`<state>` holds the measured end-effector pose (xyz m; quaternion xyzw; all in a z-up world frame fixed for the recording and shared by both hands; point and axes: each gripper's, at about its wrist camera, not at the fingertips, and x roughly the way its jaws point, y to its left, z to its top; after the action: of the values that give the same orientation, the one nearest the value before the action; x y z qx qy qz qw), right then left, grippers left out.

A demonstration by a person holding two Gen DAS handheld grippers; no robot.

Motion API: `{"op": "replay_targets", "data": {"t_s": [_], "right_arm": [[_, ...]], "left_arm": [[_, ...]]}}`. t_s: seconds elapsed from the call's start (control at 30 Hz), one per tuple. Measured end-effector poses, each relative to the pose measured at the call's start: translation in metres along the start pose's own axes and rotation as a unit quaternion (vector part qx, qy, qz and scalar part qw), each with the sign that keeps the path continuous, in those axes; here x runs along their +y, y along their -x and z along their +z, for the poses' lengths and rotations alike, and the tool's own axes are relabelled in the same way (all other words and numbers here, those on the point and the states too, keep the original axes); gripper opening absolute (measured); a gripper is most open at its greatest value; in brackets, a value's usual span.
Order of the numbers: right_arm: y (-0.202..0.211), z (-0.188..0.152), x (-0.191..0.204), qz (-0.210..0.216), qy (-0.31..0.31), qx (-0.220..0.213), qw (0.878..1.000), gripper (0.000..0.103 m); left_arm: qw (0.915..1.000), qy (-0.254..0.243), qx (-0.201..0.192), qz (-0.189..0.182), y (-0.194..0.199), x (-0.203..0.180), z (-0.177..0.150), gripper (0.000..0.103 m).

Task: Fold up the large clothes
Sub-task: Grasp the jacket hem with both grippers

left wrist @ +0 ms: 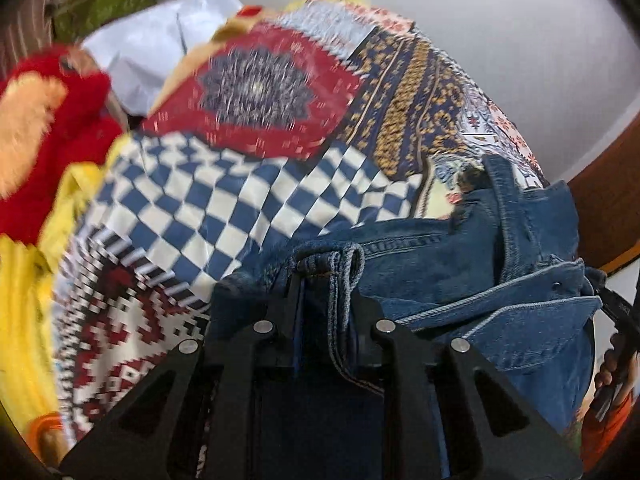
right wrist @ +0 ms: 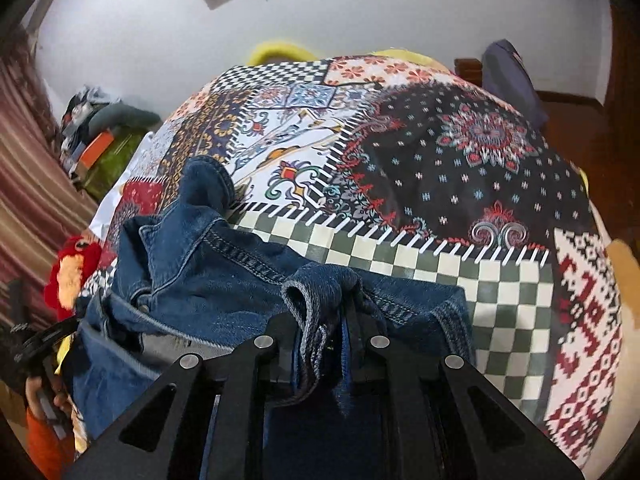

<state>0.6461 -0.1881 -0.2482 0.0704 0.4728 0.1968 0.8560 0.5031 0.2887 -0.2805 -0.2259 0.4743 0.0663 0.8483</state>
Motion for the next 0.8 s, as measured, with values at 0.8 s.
{"op": "replay_targets", "data": {"t_s": [0.8], "right_arm": [[0.084,-0.016,-0.006,0.021,0.046,-0.002,0.999,0.012]], "left_arm": [[0.9971,-0.038,0.002,0.067,0.001,-0.017,-0.005,0.022]]}}
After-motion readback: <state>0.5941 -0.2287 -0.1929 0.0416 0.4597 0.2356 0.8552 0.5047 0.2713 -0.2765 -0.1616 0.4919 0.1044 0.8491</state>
